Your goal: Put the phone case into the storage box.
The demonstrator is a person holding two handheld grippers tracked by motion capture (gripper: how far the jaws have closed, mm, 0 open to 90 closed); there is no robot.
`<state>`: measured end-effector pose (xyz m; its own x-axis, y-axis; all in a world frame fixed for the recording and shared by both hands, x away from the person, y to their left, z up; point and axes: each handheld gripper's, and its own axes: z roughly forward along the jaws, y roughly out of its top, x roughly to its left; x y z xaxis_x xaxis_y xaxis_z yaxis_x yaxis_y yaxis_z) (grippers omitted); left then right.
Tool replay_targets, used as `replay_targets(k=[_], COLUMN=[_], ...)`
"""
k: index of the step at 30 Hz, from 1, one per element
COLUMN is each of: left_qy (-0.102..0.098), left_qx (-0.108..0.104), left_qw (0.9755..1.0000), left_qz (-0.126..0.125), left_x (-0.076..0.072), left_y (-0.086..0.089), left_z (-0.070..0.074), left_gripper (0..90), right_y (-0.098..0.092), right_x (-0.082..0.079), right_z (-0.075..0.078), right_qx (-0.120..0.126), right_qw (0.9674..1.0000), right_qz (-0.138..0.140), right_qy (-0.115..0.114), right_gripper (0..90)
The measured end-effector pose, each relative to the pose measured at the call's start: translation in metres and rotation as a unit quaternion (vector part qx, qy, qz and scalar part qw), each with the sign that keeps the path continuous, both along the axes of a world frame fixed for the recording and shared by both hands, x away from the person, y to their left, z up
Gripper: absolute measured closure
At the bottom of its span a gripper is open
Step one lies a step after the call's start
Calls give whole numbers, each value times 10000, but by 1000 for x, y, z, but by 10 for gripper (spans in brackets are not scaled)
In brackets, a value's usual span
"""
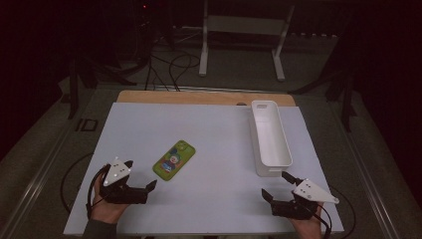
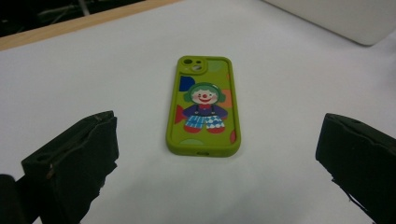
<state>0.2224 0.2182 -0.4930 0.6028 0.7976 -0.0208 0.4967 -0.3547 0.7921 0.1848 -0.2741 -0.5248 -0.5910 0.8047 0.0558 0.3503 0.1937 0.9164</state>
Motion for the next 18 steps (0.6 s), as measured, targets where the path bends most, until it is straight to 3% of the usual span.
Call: replay_targets(k=[6,18], left_qy=[111,266], left_qx=[200,292], left_qw=[9997,9992], left_qz=[-53,-92], left_x=[12,28], left_y=[-6,-11], left_z=[5,10], left_gripper=[0,0], right_y=[1,0], right_x=[0,1], right_z=[0,0], right_qx=[-10,3], right_qw=[10000,10000], right_qz=[1,-14], right_qy=[7,-36], right_gripper=[81,81])
